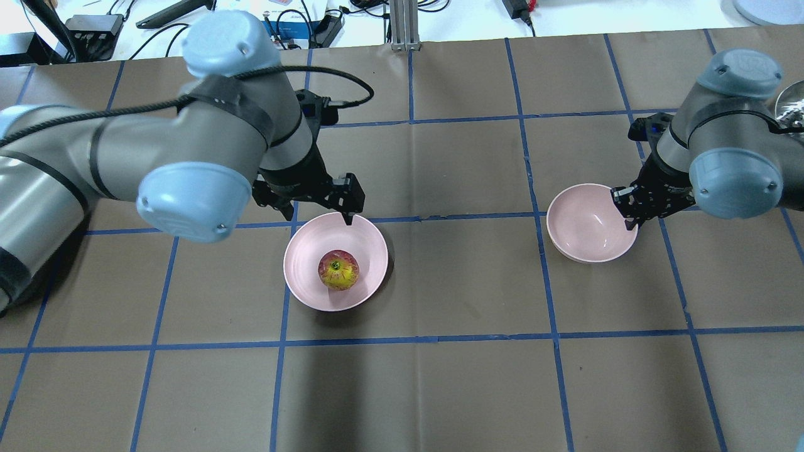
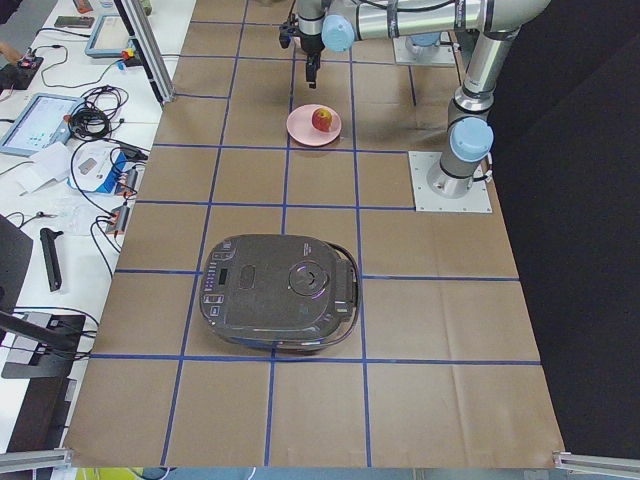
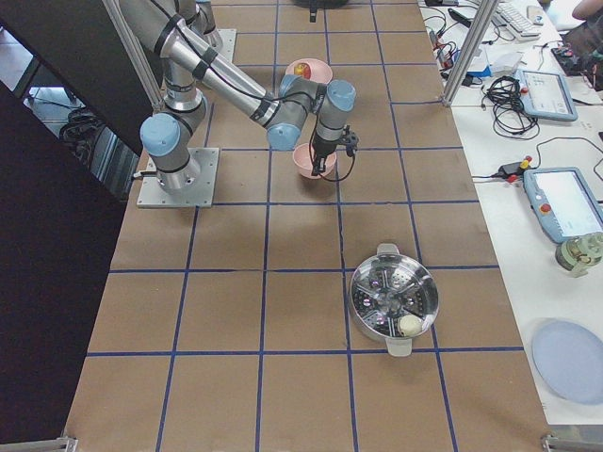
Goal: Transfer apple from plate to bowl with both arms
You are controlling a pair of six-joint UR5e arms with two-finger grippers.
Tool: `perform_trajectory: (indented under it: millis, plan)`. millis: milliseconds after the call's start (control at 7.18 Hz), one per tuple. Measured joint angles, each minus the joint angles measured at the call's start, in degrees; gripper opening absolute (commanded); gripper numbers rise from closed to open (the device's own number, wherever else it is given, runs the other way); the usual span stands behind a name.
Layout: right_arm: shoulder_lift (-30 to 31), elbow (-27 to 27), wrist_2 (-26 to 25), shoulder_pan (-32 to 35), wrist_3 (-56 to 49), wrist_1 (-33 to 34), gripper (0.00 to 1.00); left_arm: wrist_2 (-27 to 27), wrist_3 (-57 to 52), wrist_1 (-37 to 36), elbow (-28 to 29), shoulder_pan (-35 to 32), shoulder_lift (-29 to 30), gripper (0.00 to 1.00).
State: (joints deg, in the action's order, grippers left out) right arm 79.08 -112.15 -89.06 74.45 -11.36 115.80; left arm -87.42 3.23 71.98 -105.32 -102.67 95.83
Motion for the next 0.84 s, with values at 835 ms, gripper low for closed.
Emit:
perform_trajectory:
  millis: [835]
  plan:
    - [-0.5,-0.2,6.4,16.8,15.3,0.9,0.06,-0.6,-20.7,-16.8,-12.1,-0.8,5.2,1.0]
